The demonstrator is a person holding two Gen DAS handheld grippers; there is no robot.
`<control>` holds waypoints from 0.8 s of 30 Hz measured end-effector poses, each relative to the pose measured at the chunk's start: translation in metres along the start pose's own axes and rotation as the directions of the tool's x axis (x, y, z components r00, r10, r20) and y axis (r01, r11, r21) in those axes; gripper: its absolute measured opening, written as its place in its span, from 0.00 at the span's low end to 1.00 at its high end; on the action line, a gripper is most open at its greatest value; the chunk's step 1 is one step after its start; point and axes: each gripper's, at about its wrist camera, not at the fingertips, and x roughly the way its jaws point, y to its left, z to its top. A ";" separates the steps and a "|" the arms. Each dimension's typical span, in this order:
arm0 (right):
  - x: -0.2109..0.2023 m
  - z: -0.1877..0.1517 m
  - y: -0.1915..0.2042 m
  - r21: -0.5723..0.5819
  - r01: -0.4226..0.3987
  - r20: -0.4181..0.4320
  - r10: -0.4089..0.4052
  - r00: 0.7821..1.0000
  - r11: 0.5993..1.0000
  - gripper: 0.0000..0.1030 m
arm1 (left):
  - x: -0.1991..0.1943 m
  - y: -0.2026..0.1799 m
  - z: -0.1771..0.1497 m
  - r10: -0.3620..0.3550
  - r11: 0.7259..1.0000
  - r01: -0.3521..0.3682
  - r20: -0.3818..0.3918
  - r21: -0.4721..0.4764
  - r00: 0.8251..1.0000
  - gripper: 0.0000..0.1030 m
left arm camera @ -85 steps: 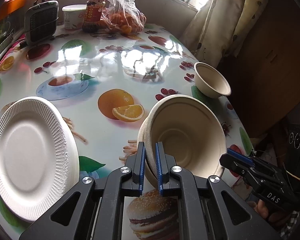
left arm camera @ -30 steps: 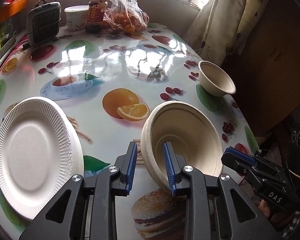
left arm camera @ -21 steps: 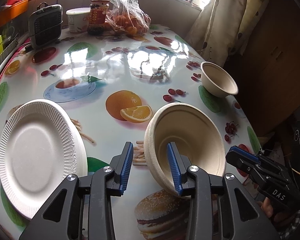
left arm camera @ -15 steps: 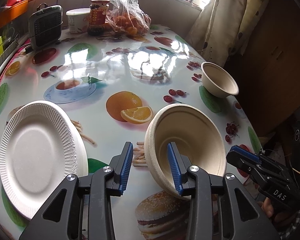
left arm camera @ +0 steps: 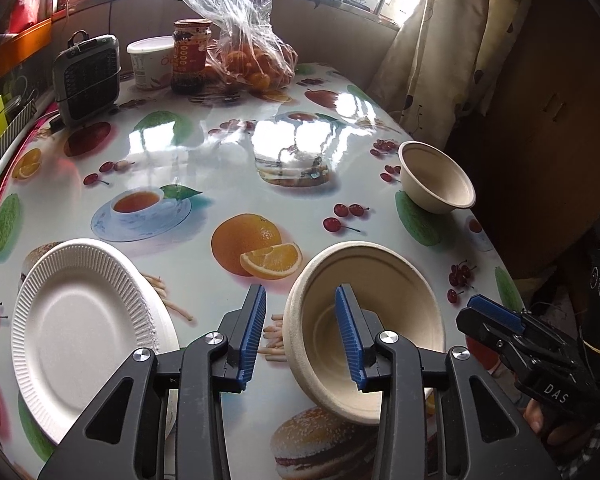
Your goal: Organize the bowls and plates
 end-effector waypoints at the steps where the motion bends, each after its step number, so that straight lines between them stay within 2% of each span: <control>1: -0.001 0.002 -0.002 0.001 0.003 0.005 -0.003 1.000 1.000 0.39 | 0.000 -0.002 0.004 -0.005 1.000 0.005 0.003 0.003 1.000 0.36; 11: -0.014 0.022 -0.039 0.071 0.059 0.066 -0.064 0.996 0.996 0.39 | 0.011 -0.037 0.051 -0.036 0.997 0.034 0.031 0.072 0.999 0.36; 21: -0.022 0.046 -0.074 0.103 0.134 0.107 -0.145 0.984 0.986 0.39 | 0.046 -0.068 0.083 -0.099 0.990 0.101 -0.022 0.100 0.995 0.36; 24: -0.022 0.053 -0.086 0.119 0.155 0.117 -0.169 0.979 0.981 0.39 | 0.057 -0.076 0.094 -0.090 0.989 0.092 -0.025 0.120 0.996 0.36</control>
